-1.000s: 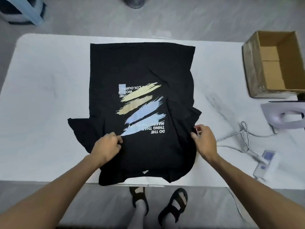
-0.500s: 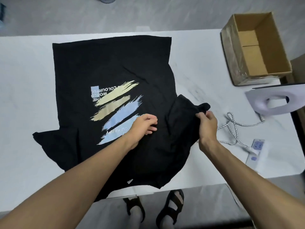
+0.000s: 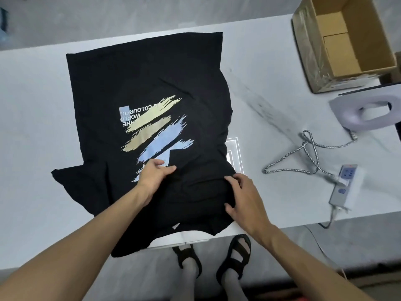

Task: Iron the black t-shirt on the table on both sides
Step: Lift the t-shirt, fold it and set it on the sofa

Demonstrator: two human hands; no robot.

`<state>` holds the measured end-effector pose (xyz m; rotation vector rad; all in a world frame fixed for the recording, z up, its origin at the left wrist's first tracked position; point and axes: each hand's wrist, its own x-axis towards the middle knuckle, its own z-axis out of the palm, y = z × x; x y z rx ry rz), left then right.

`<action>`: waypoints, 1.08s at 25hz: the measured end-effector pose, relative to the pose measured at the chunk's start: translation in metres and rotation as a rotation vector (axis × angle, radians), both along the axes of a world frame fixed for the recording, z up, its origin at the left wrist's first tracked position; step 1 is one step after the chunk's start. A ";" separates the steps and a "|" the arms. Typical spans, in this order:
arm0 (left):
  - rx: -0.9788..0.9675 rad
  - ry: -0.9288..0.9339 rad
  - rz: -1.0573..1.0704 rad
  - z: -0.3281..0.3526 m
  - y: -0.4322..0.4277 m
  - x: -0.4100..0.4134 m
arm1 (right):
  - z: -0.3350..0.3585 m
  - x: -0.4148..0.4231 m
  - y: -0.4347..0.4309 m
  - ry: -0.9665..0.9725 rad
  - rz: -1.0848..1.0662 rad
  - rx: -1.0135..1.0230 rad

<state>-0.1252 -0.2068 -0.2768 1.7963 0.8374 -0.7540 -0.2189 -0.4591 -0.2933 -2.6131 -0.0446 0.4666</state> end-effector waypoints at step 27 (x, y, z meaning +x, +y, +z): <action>0.705 -0.191 -0.076 -0.020 0.151 -0.107 | -0.005 0.138 0.329 0.597 -0.038 0.470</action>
